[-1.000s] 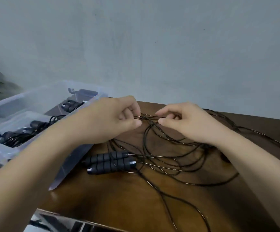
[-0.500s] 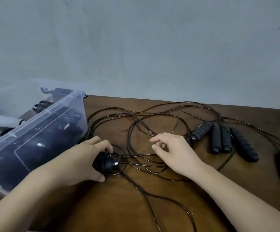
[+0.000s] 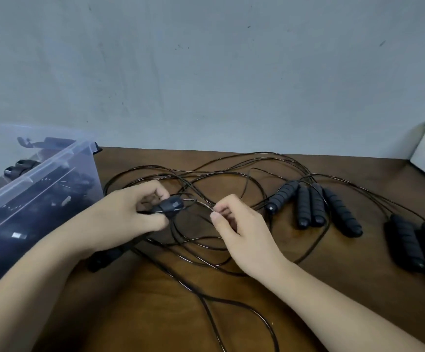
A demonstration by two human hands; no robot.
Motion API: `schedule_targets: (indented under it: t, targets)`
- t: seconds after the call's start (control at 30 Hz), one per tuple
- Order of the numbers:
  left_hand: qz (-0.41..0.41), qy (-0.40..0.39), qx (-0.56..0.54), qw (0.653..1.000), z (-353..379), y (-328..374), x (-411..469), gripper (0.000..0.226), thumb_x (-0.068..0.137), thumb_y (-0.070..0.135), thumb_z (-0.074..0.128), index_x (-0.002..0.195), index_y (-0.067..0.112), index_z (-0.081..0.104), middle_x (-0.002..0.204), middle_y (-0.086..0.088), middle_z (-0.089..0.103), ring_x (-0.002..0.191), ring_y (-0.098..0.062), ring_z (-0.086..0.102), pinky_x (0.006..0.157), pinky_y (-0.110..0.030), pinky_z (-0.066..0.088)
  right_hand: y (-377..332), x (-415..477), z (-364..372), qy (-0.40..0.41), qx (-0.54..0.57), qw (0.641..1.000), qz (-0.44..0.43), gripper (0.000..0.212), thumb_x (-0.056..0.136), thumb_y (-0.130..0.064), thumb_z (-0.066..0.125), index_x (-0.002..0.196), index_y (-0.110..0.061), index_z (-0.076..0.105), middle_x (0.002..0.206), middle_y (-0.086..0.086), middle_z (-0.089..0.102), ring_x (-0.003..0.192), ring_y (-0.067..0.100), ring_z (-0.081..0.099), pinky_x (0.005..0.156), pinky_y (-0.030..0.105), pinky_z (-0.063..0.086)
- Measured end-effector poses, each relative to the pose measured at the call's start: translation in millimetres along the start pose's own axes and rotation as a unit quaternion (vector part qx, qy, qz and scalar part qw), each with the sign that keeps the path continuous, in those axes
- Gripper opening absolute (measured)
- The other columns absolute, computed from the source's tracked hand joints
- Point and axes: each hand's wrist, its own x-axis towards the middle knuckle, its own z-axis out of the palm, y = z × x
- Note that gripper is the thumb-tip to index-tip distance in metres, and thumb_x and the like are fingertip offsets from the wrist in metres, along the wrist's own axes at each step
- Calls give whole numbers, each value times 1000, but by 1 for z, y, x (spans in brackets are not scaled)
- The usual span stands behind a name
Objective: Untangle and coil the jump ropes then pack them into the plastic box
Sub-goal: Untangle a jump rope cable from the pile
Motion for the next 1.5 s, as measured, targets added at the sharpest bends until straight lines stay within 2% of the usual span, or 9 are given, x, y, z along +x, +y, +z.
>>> schedule_targets:
  t: [0.2, 0.47, 0.7, 0.83, 0.97, 1.1, 1.27, 1.4, 1.5]
  targets:
    - [-44, 126, -87, 987, 34, 15, 45, 19, 87, 41, 73, 100, 31, 63, 78, 15, 69, 77, -8, 63, 79, -36, 48, -4, -2, -6, 134, -137, 975, -113, 10, 100, -18, 67, 102, -25, 59, 95, -13, 56, 89, 9, 55, 81, 28, 45]
    - [-19, 109, -238, 965, 96, 31, 86, 21, 88, 55, 73, 97, 38, 65, 89, 18, 70, 91, -9, 69, 84, -35, 53, 8, 5, -9, -55, 268, 939, 206, 68, 82, -76, 75, 135, -38, 56, 118, -9, 77, 99, 17, 79, 93, 49, 63]
    - [72, 233, -120, 962, 93, 14, 78, 32, 108, 41, 55, 81, 28, 67, 82, 6, 70, 73, -7, 70, 58, -29, 58, 21, 15, -14, -64, 329, 912, 236, 56, 91, -26, 76, 142, -37, 54, 114, 9, 76, 82, 22, 74, 74, 40, 62]
    - [79, 343, 17, 936, 67, -9, 81, 18, 103, 24, 66, 118, 33, 65, 121, 14, 62, 96, -3, 69, 85, -35, 60, 23, 18, -22, -82, 399, 885, 227, 55, 86, -26, 67, 139, -20, 52, 113, 25, 75, 74, 31, 64, 60, 37, 53]
    - [120, 357, 54, 925, 59, -3, 74, 46, 96, 9, 69, 136, 29, 59, 145, 12, 45, 114, 2, 61, 88, -6, 44, 22, 19, -26, -95, 452, 861, 210, 52, 91, -29, 54, 141, -19, 42, 115, 32, 73, 75, 37, 64, 57, 36, 54]
    - [162, 300, -20, 940, 72, 7, 68, 29, 99, 16, 67, 121, 35, 65, 108, 15, 65, 101, -9, 67, 84, -23, 53, 20, 16, -28, -121, 493, 837, 204, 51, 97, -31, 45, 146, -15, 39, 122, 35, 70, 77, 39, 65, 58, 38, 55]
    - [161, 226, -98, 956, 97, 16, 62, 47, 100, 9, 59, 138, 37, 56, 131, 19, 55, 124, -12, 57, 103, -36, 51, 20, 15, -33, -175, 497, 823, 212, 55, 92, -30, 49, 143, -9, 45, 123, 38, 68, 92, 53, 70, 76, 51, 64]
    - [236, 186, 39, 953, 91, 20, 58, 85, 81, -11, 55, 149, 39, 49, 154, 22, 38, 149, -15, 35, 119, -39, 33, 27, 15, -37, -142, 309, 920, 193, 37, 86, -30, 53, 110, -2, 56, 102, 31, 69, 96, 40, 73, 95, 61, 58]
    - [289, 115, 160, 937, 90, 13, 63, 82, 77, -11, 55, 139, 42, 58, 149, 29, 47, 153, -4, 29, 122, -37, 21, 29, 16, -44, -122, 134, 974, 139, 22, 81, -42, 50, 87, -21, 56, 74, 3, 53, 74, 19, 52, 75, 48, 45]
